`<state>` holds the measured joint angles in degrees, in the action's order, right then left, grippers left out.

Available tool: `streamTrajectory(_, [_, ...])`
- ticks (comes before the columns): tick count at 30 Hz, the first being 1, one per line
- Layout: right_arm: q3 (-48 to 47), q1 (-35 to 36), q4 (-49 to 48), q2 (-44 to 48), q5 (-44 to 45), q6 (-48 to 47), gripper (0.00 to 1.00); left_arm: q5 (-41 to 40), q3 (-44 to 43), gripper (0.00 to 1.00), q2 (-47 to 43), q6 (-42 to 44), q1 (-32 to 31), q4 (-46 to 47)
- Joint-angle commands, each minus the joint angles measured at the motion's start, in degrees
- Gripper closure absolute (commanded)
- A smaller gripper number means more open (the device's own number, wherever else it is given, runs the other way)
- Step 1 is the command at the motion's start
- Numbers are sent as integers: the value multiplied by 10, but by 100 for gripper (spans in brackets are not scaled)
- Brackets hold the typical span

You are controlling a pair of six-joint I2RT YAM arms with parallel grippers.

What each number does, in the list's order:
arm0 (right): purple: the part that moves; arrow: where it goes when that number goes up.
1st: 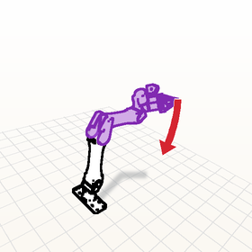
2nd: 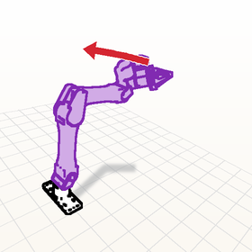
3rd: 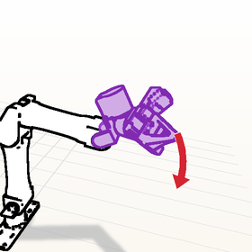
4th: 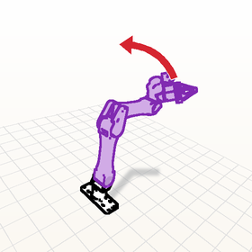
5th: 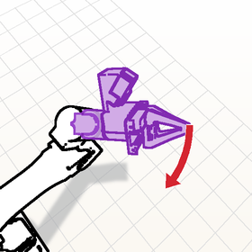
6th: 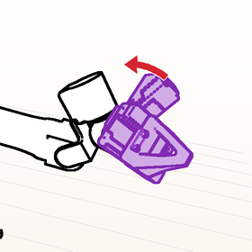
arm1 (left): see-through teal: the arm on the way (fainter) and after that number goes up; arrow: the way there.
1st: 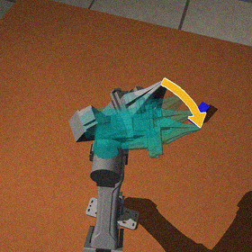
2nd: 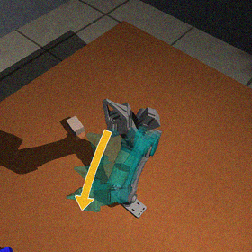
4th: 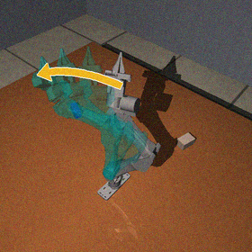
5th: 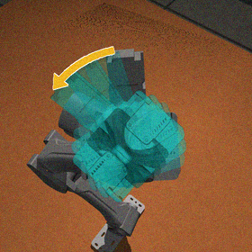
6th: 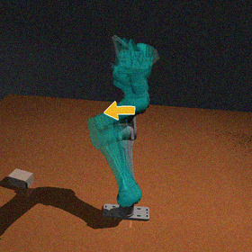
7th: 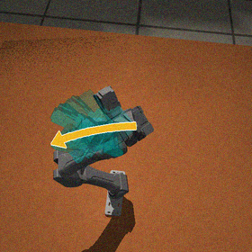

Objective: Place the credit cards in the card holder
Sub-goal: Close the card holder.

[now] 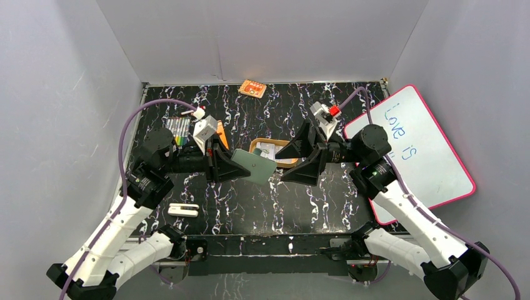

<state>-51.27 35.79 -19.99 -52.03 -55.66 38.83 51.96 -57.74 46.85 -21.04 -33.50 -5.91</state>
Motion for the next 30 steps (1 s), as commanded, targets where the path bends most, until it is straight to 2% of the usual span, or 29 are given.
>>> streamTrajectory(1, [8,2,-59,5,8,26,6,27,-7,100,-9,-11,0,36])
streamTrajectory(8, [10,9,-103,-25,17,69,10,61,0,100,-7,-8,0,54])
streamTrajectory(15, [-3,55,-83,-47,39,44,12,89,6,100,3,1,0,79])
streamTrajectory(22, [1,77,-105,-61,67,53,26,88,7,100,14,-4,0,87])
streamTrajectory(26, [5,84,-139,-70,67,76,45,85,10,100,14,-4,0,87])
streamTrajectory(30, [10,89,-142,-68,78,77,50,81,13,100,12,-5,0,86])
